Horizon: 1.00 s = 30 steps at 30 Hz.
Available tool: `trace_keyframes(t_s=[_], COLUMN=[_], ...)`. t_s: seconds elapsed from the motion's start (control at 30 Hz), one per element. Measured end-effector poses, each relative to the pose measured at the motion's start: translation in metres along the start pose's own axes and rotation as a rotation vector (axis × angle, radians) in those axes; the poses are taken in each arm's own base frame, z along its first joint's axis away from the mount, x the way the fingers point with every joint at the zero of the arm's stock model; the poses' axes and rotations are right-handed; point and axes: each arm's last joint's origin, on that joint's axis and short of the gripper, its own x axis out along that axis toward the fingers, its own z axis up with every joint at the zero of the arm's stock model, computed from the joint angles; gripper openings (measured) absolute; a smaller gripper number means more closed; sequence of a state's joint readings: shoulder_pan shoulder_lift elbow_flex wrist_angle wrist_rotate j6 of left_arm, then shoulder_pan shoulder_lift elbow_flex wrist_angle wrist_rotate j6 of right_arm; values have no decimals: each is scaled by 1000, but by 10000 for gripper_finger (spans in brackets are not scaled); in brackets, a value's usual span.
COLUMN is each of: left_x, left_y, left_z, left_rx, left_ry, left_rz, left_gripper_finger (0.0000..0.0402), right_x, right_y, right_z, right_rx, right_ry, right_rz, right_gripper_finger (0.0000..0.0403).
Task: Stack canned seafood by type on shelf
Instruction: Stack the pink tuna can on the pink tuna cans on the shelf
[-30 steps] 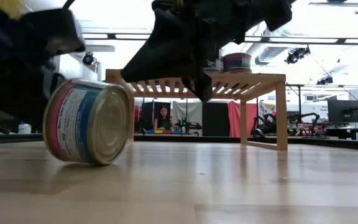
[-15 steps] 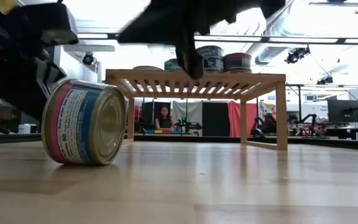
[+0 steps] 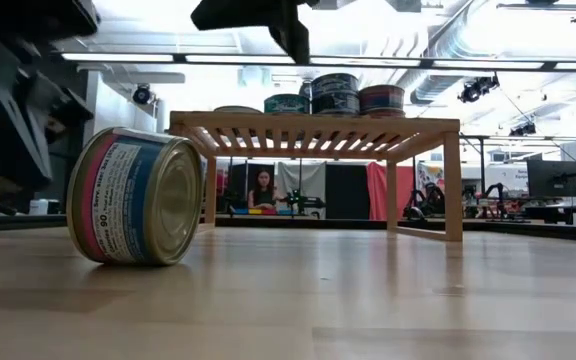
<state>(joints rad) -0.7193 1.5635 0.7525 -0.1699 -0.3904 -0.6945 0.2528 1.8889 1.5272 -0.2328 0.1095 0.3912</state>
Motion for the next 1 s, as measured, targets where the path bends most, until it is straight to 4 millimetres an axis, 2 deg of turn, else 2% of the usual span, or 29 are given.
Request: trace_keyframes(t_s=[0.13, 0.33, 0.67, 0.83, 0.93, 1.0], left_x=[11, 12, 17, 18, 6, -10], left_y=[2, -1, 3, 5, 7, 7], left_z=[2, 12, 31, 39, 41, 46], left_rx=[-19, -59, -46, -59, -98, -128], left_ry=[-16, -89, -215, -236, -189, -174], left_rz=[7, -40, -86, -128, -199, -248], left_gripper_finger=[0, 0, 0, 0, 0, 0], right_x=[-8, -17, -23, -34, -43, -49], right_y=[1, 3, 7, 11, 17, 23], right_z=[11, 19, 7, 0, -5, -8], right_rx=[-48, -69, -99, -91, -79, -69], right_ry=[23, 79, 218, 289, 330, 341], right_rz=[-31, -57, -94, -123, -134, -127], right_gripper_finger=[0, 0, 0, 0, 0, 0])
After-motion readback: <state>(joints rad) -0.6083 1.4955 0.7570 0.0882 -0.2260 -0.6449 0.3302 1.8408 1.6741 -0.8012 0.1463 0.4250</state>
